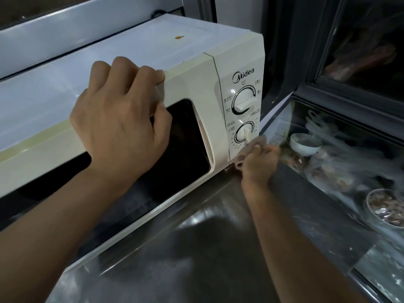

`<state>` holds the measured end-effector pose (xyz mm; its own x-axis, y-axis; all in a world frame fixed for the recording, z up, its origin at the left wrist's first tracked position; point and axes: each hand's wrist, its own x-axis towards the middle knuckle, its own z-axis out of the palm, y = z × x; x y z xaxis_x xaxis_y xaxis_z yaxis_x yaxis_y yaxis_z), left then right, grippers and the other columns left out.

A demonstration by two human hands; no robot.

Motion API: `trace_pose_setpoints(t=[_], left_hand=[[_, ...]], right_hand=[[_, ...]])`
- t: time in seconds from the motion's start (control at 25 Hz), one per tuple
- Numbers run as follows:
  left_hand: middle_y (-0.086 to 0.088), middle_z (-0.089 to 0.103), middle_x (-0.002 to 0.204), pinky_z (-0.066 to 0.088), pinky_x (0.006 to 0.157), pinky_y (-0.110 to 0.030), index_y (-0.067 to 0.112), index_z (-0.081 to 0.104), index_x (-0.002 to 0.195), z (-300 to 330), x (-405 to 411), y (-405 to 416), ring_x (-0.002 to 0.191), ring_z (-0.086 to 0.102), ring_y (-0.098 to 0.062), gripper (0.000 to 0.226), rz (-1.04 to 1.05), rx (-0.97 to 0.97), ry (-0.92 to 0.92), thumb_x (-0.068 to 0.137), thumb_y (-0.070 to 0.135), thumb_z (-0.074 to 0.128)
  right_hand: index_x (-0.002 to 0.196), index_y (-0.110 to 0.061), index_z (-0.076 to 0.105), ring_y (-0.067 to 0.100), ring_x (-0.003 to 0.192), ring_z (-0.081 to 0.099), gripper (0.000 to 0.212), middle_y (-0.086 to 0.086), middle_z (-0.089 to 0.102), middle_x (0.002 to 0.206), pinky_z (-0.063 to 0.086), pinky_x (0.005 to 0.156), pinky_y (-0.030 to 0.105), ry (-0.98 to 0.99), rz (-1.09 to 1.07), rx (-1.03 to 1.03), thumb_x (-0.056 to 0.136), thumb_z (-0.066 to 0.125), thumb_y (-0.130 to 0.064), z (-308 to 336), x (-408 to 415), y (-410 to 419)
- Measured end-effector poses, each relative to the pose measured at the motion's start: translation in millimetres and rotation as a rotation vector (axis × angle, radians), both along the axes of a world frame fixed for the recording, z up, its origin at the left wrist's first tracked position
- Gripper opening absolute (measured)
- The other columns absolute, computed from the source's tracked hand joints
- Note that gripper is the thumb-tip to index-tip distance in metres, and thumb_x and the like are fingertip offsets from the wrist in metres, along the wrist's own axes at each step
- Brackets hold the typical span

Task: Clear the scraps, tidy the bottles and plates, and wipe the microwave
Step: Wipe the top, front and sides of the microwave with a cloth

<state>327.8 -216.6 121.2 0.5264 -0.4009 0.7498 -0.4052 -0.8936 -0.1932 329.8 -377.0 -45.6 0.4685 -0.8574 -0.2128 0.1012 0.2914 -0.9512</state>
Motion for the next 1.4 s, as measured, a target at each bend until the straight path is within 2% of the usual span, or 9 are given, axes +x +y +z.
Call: trace_pose_setpoints(t=[0.08,0.2,0.32,0.52,0.68,0.84,1.0,1.24,1.4], left_hand=[[-0.011,0.058,0.09,0.014,0.056,-0.028,0.013,0.064,0.103,0.3,0.3,-0.5,0.083,0.05,-0.032,0.027,-0.008,-0.002,0.001,0.08,0.02,0.052],[-0.01,0.058,0.091,0.015,0.057,-0.028,0.014,0.064,0.104,1.4,-1.1,0.7,0.084,0.05,-0.033,0.028,0.003,0.002,0.009,0.08,0.021,0.051],[-0.01,0.059,0.092,0.014,0.056,-0.027,0.013,0.064,0.105,4.5,-2.8,-0.4,0.085,0.05,-0.033,0.028,0.005,0.009,0.041,0.08,0.021,0.052],[-0.01,0.06,0.09,0.009,0.054,-0.025,0.012,0.066,0.102,7.1,-4.8,-0.2,0.08,0.05,-0.031,0.027,-0.025,0.01,0.071,0.079,0.017,0.053],[-0.008,0.061,0.088,0.011,0.054,-0.025,0.012,0.066,0.101,6.5,-2.8,-0.2,0.077,0.05,-0.03,0.027,-0.034,0.003,0.067,0.077,0.016,0.054],[-0.007,0.061,0.087,0.016,0.055,-0.024,0.012,0.067,0.1,6.8,-3.3,-1.2,0.075,0.051,-0.029,0.026,-0.04,-0.008,0.068,0.077,0.015,0.055],[-0.007,0.062,0.087,0.02,0.054,-0.025,0.012,0.067,0.1,7.2,-3.8,-0.8,0.076,0.051,-0.029,0.026,-0.051,-0.015,0.087,0.077,0.015,0.057],[-0.005,0.063,0.088,0.021,0.054,-0.024,0.013,0.068,0.099,8.7,-2.0,0.6,0.074,0.051,-0.027,0.026,-0.061,-0.017,0.107,0.076,0.017,0.056],[-0.004,0.064,0.089,0.024,0.053,-0.024,0.013,0.068,0.099,8.6,-1.1,1.4,0.074,0.052,-0.027,0.026,-0.06,-0.027,0.126,0.076,0.017,0.056]], right_hand=[[0.096,-0.011,0.039,0.011,0.057,0.065,0.003,0.002,0.057,0.073,0.055,0.052,0.026,-0.025,0.002,0.03,0.097,0.04,-0.008,-1.8,4.2,-5.8],[0.096,-0.013,0.037,0.033,0.082,0.066,0.004,0.009,0.057,0.09,0.058,0.071,0.048,0.051,0.132,0.138,0.098,0.04,-0.012,-13.1,-6.9,38.6],[0.097,-0.014,0.038,0.023,0.078,0.067,0.006,0.01,0.059,0.094,0.059,0.067,0.037,0.024,0.206,0.209,0.097,0.042,-0.009,-19.9,-11.7,55.3],[0.095,-0.016,0.043,0.02,0.074,0.063,0.006,-0.002,0.056,0.079,0.054,0.058,0.023,0.042,0.045,-0.031,0.096,0.047,-0.013,-17.6,1.8,-5.5],[0.092,-0.015,0.045,0.021,0.061,0.062,0.007,0.011,0.06,0.078,0.048,0.041,0.021,0.009,0.246,-0.121,0.095,0.05,-0.012,-27.4,-5.2,-31.8],[0.088,-0.02,0.047,0.004,0.059,0.061,0.012,0.0,0.058,0.079,0.042,0.041,0.012,0.058,0.355,-0.4,0.092,0.055,-0.012,-3.4,-3.9,-59.7],[0.078,-0.029,0.044,0.007,0.04,0.055,0.027,0.005,0.057,0.074,0.04,0.033,0.019,-0.009,0.461,-0.456,0.092,0.056,-0.009,35.0,-3.6,-71.5],[0.08,-0.026,0.049,0.01,0.072,0.058,0.025,0.003,0.061,0.083,0.051,0.065,0.026,-0.129,0.467,-0.567,0.087,0.061,-0.006,100.6,1.3,-82.5],[0.078,-0.031,0.045,0.015,0.07,0.06,0.028,-0.012,0.057,0.075,0.052,0.058,0.033,-0.141,0.426,-0.677,0.086,0.062,-0.011,150.5,6.4,-80.7]])
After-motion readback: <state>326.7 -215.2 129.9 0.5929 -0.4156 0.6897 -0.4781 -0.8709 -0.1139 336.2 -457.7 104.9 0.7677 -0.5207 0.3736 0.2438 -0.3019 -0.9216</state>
